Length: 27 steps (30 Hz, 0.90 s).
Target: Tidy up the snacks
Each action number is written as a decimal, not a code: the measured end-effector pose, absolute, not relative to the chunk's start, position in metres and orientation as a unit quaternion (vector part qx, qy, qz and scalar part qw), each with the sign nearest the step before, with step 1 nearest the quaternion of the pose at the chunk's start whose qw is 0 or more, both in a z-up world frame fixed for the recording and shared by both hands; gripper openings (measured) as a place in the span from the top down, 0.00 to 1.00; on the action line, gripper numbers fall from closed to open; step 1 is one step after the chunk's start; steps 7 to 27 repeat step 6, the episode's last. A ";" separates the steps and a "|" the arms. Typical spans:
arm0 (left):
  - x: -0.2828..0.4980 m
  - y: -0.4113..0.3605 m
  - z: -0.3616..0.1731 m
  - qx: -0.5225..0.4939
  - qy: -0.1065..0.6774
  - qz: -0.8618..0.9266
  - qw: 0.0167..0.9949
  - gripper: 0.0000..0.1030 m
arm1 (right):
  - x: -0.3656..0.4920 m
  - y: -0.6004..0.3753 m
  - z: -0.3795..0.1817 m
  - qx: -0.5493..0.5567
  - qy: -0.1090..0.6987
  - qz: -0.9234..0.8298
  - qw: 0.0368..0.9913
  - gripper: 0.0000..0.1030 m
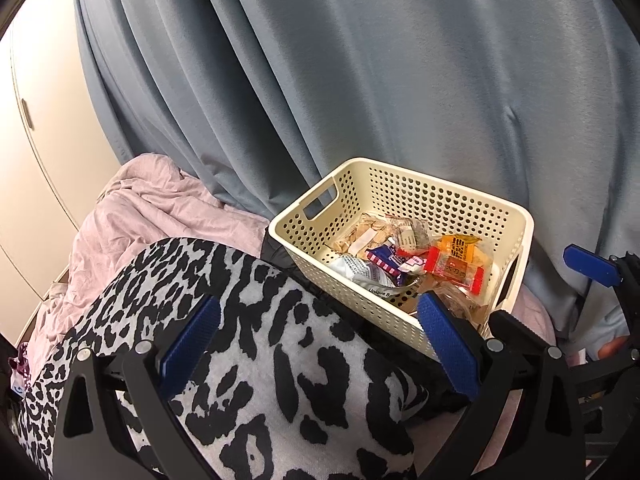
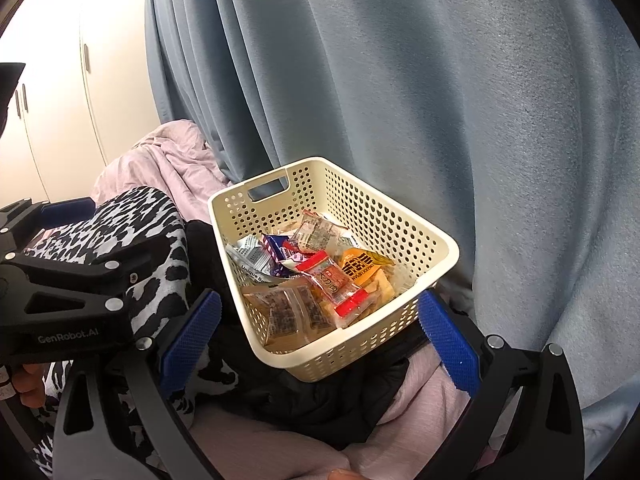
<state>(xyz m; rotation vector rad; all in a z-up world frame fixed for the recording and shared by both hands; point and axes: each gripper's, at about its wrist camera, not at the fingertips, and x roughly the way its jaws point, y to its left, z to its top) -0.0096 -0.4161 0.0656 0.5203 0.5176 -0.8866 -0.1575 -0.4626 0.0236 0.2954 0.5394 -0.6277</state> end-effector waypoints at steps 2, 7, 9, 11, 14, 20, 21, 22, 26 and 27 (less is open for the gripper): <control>-0.009 -0.414 0.067 0.244 0.245 -0.415 0.842 0.05 | -0.157 -0.461 0.025 0.143 0.261 -0.304 0.905 0.03; -0.007 -0.408 0.069 0.237 0.249 -0.411 0.845 0.05 | -0.158 -0.458 0.028 0.141 0.258 -0.302 0.907 0.03; -0.007 -0.408 0.069 0.237 0.249 -0.411 0.845 0.05 | -0.158 -0.458 0.028 0.141 0.258 -0.302 0.907 0.03; -0.007 -0.408 0.069 0.237 0.249 -0.411 0.845 0.05 | -0.158 -0.458 0.028 0.141 0.258 -0.302 0.907 0.03; -0.007 -0.408 0.069 0.237 0.249 -0.411 0.845 0.05 | -0.158 -0.458 0.028 0.141 0.258 -0.302 0.907 0.03; -0.007 -0.408 0.069 0.237 0.249 -0.411 0.845 0.05 | -0.158 -0.458 0.028 0.141 0.258 -0.302 0.907 0.03; -0.007 -0.408 0.069 0.237 0.249 -0.411 0.845 0.05 | -0.158 -0.458 0.028 0.141 0.258 -0.302 0.907 0.03; -0.007 -0.408 0.069 0.237 0.249 -0.411 0.845 0.05 | -0.158 -0.458 0.028 0.141 0.258 -0.302 0.907 0.03; -0.007 -0.408 0.069 0.237 0.249 -0.411 0.845 0.05 | -0.158 -0.458 0.028 0.141 0.258 -0.302 0.907 0.03; -0.007 -0.408 0.069 0.237 0.249 -0.411 0.845 0.05 | -0.158 -0.458 0.028 0.141 0.258 -0.302 0.907 0.03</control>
